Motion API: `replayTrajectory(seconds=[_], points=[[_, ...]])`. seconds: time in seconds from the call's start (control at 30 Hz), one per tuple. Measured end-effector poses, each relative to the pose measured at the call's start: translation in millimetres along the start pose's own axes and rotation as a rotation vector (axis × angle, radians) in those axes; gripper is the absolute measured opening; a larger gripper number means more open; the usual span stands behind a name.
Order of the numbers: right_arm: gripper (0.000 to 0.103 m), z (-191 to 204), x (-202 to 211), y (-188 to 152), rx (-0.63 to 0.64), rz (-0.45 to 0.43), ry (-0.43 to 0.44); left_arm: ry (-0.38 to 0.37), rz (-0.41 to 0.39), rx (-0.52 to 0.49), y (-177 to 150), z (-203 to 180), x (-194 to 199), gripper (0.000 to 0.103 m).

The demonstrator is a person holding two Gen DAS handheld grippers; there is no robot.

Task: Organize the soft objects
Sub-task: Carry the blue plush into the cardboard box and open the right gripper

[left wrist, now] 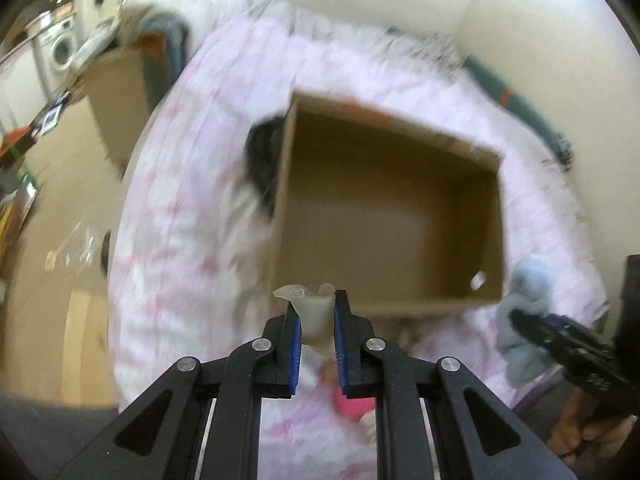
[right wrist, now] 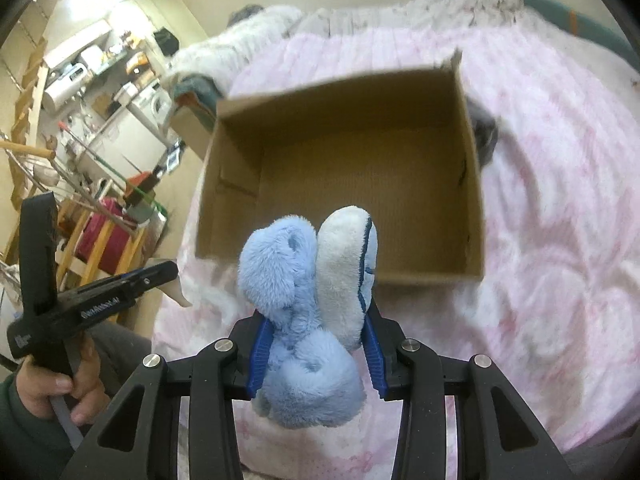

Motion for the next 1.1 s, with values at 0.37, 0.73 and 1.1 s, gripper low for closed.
replayTrajectory(seconds=[0.37,0.73,1.1], points=[[0.043,1,-5,69,-0.015,-0.119,-0.015,-0.047,-0.09,-0.144,60,-27,-31,0.013],[0.044,-14,-55,62,-0.036,-0.05,-0.064,-0.024,-0.012,-0.134,39,-22,-82,0.016],[0.046,-20,-72,64,-0.013,-0.046,-0.138,0.01,0.02,-0.161,27,-24,-98,0.017]])
Point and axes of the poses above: each gripper's, at about its wrist camera, not at the fingertips, and x roughly against the way its jaws point, z to its left, y to its top, the point moved 9 cm from there along -x, roughly the way its jaws point, and after that the axes turned 12 degrees about -x, right-handed, at the moved point
